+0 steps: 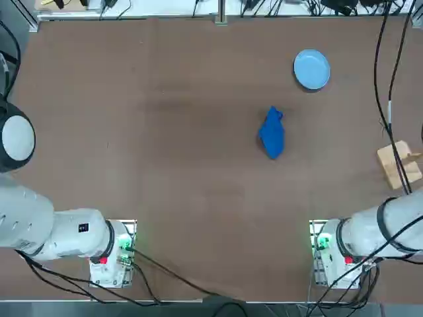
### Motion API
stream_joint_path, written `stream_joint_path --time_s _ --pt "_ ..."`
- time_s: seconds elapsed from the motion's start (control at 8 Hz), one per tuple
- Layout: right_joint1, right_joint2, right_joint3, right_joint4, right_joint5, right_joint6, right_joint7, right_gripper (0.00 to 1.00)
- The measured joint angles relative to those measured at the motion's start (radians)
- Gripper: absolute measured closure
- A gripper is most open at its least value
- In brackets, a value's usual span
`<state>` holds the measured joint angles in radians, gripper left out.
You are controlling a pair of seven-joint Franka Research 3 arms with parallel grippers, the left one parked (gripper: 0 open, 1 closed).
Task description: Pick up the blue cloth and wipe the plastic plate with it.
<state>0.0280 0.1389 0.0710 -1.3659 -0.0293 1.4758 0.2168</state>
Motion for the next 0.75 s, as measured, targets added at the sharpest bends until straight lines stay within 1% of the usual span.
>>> stream_joint_path --time_s 0.5,0.75 --pt "0.005 0.000 0.004 0.000 0.001 0.000 0.000 0.00" --pt "0.017 0.012 0.006 0.000 0.001 -0.009 0.000 0.00"
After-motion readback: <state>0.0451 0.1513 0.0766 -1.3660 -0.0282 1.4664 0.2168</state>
